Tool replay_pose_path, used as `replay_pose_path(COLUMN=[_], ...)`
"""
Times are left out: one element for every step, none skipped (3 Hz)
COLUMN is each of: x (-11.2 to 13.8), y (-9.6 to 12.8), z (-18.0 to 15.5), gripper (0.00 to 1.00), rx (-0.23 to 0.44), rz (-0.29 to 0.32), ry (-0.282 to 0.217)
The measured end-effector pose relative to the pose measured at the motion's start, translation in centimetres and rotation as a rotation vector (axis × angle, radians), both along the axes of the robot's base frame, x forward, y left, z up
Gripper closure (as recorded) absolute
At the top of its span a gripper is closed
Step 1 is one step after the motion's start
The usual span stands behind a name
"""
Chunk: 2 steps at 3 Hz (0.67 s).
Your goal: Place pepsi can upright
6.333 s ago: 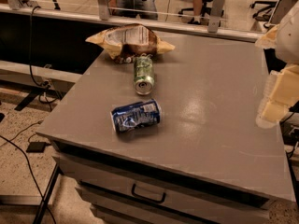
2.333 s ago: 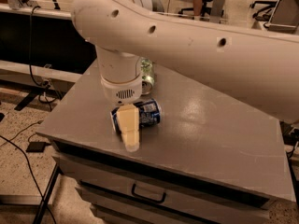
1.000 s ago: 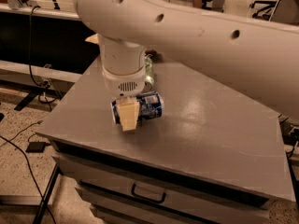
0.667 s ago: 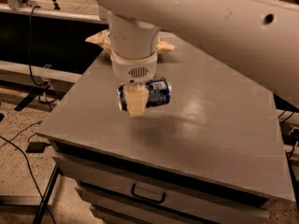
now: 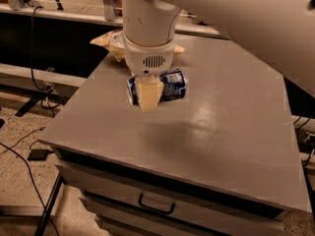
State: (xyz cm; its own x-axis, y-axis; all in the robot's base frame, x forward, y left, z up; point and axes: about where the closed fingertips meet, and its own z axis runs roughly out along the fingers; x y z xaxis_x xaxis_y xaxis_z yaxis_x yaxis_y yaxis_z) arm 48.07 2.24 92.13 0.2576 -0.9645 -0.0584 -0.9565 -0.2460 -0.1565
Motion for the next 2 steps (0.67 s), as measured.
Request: replay_pose_path(x=[0.2,1.6], y=[-0.2,-1.6], z=[-0.1,-0.7], gripper=[1.0,1.0], rx=[0.078,0.286], rz=[0.015,0.047], ry=[0.016,0.038])
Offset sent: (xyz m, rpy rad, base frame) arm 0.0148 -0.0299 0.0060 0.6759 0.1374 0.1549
